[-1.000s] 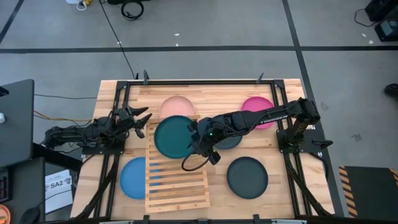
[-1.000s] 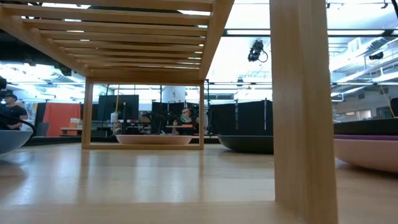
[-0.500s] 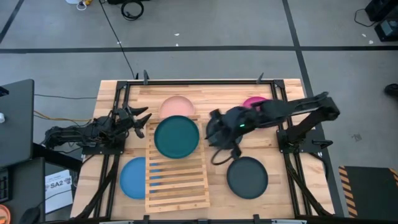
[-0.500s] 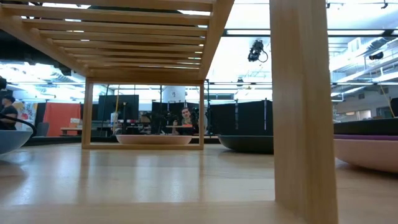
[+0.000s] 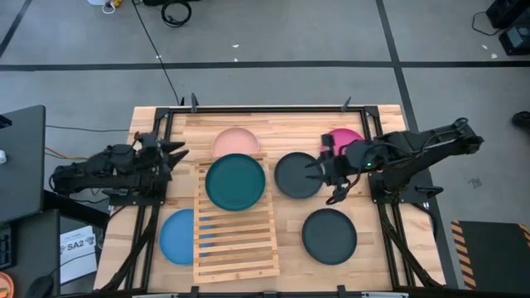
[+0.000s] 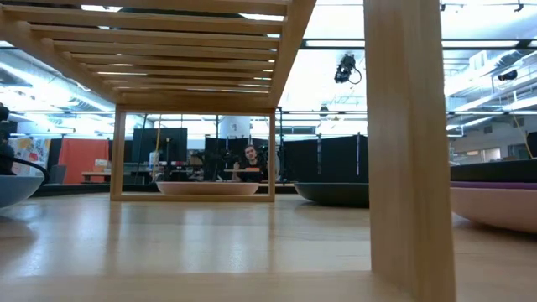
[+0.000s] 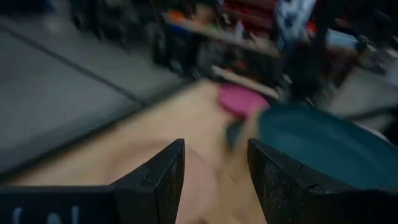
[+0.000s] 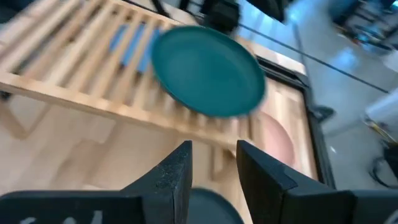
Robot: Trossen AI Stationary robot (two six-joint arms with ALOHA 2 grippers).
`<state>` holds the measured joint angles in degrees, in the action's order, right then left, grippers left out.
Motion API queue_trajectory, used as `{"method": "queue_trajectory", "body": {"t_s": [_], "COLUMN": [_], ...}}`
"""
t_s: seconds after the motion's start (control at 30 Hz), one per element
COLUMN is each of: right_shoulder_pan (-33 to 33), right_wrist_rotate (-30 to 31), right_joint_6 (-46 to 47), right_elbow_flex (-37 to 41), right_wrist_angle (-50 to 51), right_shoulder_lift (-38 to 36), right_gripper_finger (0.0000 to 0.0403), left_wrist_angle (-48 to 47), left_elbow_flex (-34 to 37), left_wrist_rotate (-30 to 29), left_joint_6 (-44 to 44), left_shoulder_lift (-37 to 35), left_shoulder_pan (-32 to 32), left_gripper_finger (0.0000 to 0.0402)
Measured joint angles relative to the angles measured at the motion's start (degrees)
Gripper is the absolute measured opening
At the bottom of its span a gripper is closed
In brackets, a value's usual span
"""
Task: Place and stack plates onto a shelf
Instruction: Put the blue plate on the shelf
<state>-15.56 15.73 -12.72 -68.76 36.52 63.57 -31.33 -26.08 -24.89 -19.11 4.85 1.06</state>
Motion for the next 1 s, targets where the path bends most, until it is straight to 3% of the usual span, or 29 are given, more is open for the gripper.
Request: {"method": "queue_trajectory", "body": {"t_s": [0.27, 0.57, 0.77, 1.0], "right_shoulder_pan": [0.44, 0.44, 0.44, 0.44], "right_wrist_rotate": [2.81, 2.76, 2.73, 2.64], "right_joint_6": [3.38, 4.20, 4.20, 4.16], "right_elbow_flex": [6.57, 6.63, 6.63, 6.63], "right_wrist_angle": [-5.17, -5.30, -5.21, -5.17], "right_shoulder_lift": [-7.77, -8.85, -8.50, -8.50], "right_gripper_finger": [0.0130, 0.0132, 0.0132, 0.0132], "left_wrist_angle": [-14.17, -30.17, -36.30, -37.60], "left_elbow_flex": [-9.60, -13.47, -13.47, -13.47], "left_wrist_rotate": [17.16, 37.55, 39.99, 39.75], "left_joint_6": [-9.14, -16.51, -20.77, -28.11], "left_shoulder_lift": [13.06, 28.22, 33.31, 35.76], "left_shoulder_pan": [0.00, -0.02, -2.17, -10.86], "left_gripper_finger": [0.0181, 0.0181, 0.0181, 0.0181]}}
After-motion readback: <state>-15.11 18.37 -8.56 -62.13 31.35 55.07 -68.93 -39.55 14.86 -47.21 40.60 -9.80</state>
